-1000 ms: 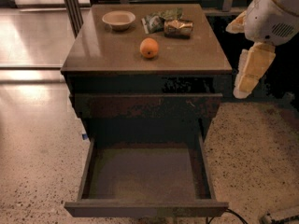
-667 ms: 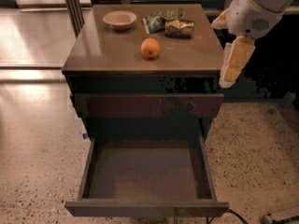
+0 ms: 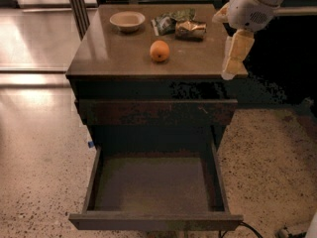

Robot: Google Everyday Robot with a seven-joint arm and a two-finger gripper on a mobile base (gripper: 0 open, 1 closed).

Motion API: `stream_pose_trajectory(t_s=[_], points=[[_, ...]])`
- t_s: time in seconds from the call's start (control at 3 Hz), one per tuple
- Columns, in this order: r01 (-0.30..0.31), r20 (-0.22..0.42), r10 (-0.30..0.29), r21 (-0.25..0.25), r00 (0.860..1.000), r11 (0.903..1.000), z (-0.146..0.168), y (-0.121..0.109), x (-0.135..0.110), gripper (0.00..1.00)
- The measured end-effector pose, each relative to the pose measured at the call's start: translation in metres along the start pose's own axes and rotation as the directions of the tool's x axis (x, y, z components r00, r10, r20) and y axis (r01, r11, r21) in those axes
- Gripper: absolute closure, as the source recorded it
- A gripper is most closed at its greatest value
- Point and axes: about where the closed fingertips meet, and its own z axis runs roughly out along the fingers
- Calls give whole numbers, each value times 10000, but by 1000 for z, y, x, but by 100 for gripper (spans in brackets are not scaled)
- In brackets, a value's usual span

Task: Place orange into middle drawer

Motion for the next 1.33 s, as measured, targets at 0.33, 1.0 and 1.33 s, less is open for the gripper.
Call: stream_pose_trajectory(t_s=[0.33,1.0,1.33], points=[[427,187,-420,-406,9989,9983,35,-40,-4,0],[1297,575,-1292,-49,9899,9915,59,-95,-38,0],[1460,680,-1470,195,9868,9891,63,-107,-46,0]])
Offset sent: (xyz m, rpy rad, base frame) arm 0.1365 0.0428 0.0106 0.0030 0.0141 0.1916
